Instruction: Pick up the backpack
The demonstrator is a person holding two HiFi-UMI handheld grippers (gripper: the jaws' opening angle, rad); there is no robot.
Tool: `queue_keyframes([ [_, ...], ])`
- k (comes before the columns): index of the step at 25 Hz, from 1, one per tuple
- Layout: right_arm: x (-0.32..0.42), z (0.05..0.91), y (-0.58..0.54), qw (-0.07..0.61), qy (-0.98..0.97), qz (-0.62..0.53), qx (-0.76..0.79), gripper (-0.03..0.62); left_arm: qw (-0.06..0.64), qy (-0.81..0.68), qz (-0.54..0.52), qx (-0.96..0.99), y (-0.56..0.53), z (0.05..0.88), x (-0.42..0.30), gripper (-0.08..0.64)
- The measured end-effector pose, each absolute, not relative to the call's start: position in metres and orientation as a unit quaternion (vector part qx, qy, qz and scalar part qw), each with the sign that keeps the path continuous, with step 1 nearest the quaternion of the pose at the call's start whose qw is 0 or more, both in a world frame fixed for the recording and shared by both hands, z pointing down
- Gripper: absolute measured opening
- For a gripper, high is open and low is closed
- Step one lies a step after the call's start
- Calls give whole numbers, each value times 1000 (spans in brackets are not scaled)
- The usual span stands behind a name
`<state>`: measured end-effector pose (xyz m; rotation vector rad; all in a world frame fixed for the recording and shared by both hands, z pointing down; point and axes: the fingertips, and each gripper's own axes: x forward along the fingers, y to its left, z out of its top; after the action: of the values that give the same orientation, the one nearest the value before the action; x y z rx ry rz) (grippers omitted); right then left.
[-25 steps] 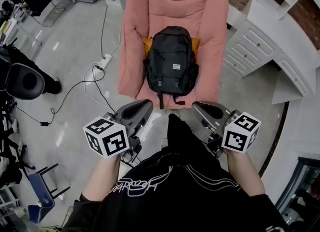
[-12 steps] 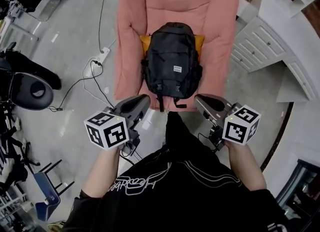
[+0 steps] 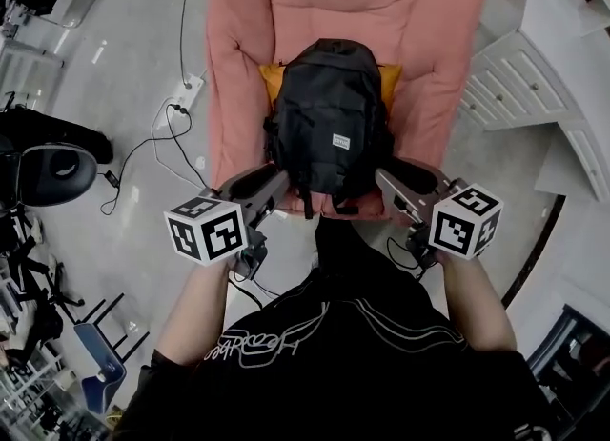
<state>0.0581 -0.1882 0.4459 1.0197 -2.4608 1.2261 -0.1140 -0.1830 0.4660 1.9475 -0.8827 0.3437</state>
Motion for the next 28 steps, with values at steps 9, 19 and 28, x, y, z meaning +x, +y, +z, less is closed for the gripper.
queue_keyframes([
  [9, 70, 514, -231, 173, -812, 425, 361, 187, 460, -373, 190, 783, -243, 526, -128, 201],
  [19, 74, 581, -267, 229, -779, 442, 381, 222, 450, -374, 262, 767, -278, 605, -129, 239],
  [28, 75, 615, -280, 271, -767, 430, 391, 222, 459, -377, 285, 752, -304, 645, -129, 239],
])
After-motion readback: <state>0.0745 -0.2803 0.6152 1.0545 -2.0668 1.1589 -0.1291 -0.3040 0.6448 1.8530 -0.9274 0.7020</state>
